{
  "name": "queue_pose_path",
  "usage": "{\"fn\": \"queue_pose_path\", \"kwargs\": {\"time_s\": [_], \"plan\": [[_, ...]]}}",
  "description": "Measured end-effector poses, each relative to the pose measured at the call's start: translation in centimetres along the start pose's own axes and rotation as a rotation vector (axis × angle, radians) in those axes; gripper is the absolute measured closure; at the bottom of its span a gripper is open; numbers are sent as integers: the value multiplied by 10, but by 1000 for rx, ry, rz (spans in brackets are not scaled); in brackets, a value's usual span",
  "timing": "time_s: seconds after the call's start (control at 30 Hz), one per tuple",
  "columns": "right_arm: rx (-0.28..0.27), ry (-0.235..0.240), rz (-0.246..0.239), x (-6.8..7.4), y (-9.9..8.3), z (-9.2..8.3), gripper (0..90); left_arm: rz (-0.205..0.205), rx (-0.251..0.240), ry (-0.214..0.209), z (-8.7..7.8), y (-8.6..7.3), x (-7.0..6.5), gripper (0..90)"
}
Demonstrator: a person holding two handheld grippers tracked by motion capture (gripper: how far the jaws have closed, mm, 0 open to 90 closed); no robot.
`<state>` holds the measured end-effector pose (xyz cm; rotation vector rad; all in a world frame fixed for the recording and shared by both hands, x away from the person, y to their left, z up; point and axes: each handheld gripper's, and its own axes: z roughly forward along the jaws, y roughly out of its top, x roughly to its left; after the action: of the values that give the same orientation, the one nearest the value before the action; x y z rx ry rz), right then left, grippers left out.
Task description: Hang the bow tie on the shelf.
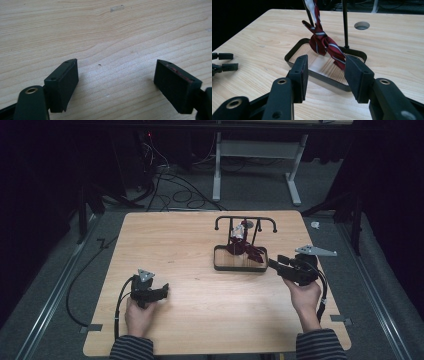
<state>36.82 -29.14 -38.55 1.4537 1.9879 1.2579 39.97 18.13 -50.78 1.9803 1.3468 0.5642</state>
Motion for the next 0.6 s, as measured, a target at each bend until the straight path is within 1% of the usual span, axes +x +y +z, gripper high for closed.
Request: {"fn": "queue_pose_path", "kwargs": {"time_s": [0.33,0.6], "plan": [[6,7,21,0,-11,0,557,0,0,0,0,0,0,202],[21,17,39,0,-20,3,557,0,0,0,0,0,0,202]]}}
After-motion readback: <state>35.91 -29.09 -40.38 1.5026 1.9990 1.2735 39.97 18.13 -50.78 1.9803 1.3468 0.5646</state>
